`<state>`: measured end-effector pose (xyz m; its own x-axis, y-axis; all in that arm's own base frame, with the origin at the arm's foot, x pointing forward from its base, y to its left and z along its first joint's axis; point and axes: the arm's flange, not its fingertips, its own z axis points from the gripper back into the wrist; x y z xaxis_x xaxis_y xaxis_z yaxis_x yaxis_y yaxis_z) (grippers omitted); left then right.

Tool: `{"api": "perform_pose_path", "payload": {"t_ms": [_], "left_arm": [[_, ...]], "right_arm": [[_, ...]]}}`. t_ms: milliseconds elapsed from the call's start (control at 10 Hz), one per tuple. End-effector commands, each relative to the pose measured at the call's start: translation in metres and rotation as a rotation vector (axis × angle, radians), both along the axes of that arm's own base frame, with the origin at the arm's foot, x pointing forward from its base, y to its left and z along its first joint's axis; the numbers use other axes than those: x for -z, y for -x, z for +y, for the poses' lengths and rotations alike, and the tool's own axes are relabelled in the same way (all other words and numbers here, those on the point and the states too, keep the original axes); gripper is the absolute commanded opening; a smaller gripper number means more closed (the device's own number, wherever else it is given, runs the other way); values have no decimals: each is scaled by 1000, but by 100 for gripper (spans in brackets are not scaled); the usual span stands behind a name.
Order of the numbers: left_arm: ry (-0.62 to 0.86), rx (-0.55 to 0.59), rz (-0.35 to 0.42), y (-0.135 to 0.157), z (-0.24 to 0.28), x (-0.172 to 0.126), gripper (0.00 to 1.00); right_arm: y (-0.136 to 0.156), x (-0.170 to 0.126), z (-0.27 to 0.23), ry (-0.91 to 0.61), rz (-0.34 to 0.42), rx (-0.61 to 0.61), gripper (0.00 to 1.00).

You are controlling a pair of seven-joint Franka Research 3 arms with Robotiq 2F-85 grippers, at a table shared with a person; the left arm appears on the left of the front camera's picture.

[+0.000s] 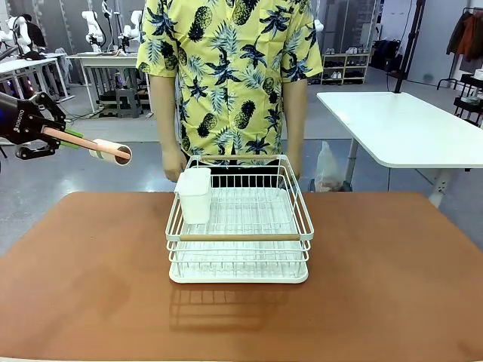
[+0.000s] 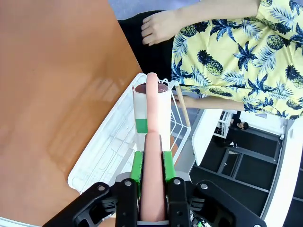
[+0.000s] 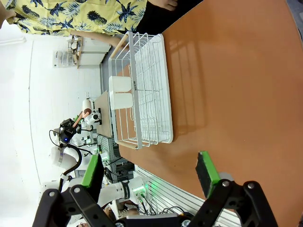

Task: Clean the table.
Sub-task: Clean the table with the Lint Roller when the human lifts the Dish drying rack.

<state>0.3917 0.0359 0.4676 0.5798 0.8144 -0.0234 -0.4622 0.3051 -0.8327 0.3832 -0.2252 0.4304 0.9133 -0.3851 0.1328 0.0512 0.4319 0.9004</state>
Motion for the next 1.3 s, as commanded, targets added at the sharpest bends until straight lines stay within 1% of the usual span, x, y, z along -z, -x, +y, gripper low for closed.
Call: {"api": "perform_pose_path", "payload": {"t_ms": [0,1200], "left_arm": [[7,-7,3,0,0,-1,7],[7,-7,3,0,0,-1,7]], "right_arm": [[0,-2,0,-3,-5,-3,100],[0,-2,0,-3,-5,-3,100]]}}
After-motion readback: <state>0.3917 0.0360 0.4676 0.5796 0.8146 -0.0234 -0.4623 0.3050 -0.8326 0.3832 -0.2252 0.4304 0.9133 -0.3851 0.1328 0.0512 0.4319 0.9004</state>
